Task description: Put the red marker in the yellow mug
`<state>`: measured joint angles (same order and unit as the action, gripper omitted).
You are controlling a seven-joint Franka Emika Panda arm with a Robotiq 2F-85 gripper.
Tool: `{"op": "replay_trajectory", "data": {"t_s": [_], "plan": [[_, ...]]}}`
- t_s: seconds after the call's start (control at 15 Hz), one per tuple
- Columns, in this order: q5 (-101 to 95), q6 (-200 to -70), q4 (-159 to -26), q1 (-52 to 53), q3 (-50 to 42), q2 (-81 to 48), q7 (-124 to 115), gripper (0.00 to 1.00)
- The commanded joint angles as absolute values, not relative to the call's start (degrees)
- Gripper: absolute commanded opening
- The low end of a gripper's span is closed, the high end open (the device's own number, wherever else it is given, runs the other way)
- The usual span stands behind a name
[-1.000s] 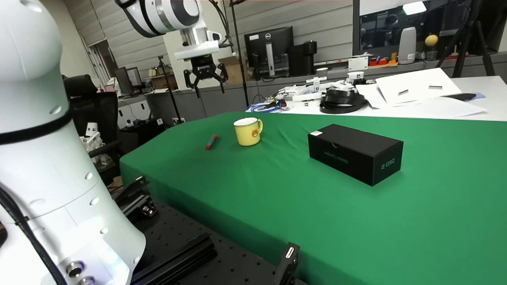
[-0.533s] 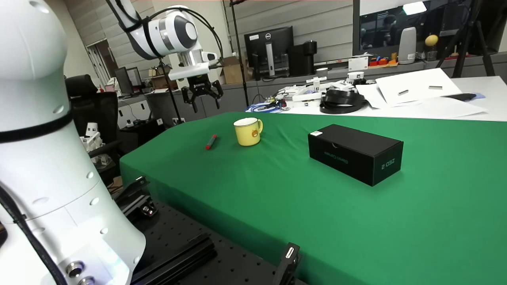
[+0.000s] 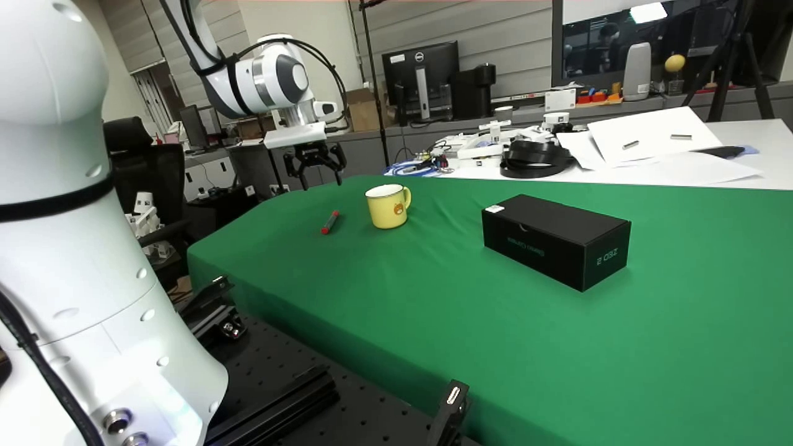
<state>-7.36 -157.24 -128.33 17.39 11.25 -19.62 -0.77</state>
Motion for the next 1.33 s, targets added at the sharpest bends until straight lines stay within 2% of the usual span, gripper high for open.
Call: {"op": "replay_trajectory", "data": {"t_s": [0.0,0.53,1.27], "plan": [[-9.9,-160.0,-128.4,18.6,9.7,-22.2,-2.3,1.0],[-8.1,-159.1,-128.5,17.6,11.0,-21.8,-0.3,1.0],[-8.0,-162.9,-127.8,19.3,8.2,-27.4,-3.8,1.0]]}}
